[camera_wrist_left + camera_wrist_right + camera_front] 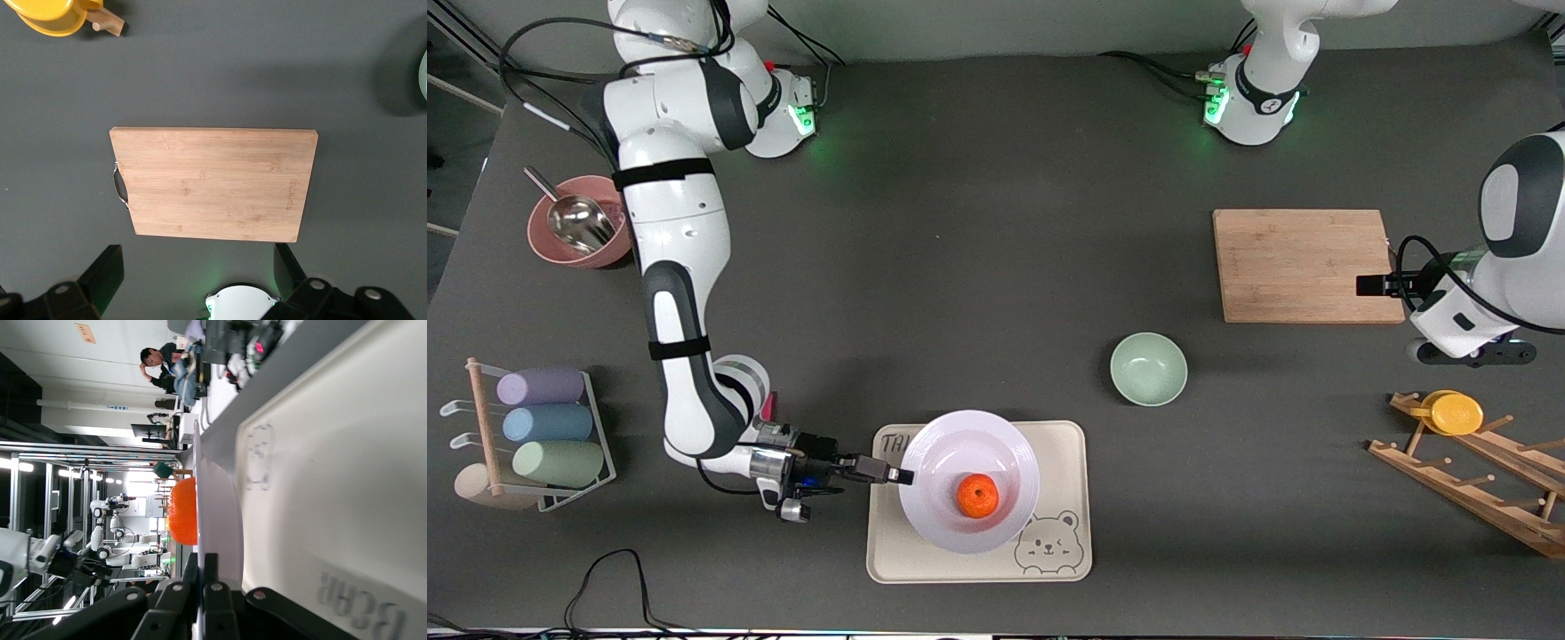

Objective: Place orange and plate with both arms
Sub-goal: 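Open the right gripper and release the plate rim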

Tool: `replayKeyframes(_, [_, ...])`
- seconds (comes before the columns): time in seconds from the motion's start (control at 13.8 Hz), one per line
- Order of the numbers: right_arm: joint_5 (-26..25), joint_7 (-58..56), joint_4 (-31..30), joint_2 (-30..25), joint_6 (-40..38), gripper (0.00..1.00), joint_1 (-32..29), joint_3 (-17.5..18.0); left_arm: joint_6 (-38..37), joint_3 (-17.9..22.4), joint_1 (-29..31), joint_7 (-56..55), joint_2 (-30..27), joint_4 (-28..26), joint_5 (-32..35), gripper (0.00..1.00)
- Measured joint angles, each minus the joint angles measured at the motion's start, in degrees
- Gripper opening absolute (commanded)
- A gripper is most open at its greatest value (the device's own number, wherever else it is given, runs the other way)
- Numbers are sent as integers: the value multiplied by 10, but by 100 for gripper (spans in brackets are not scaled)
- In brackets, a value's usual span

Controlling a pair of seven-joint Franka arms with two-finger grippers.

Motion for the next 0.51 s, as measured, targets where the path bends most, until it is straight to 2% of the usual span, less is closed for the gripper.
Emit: replayKeyframes(0.51, [0,0,12,37,0,0,-3,0,-1,0,1,5,0,0,0,100])
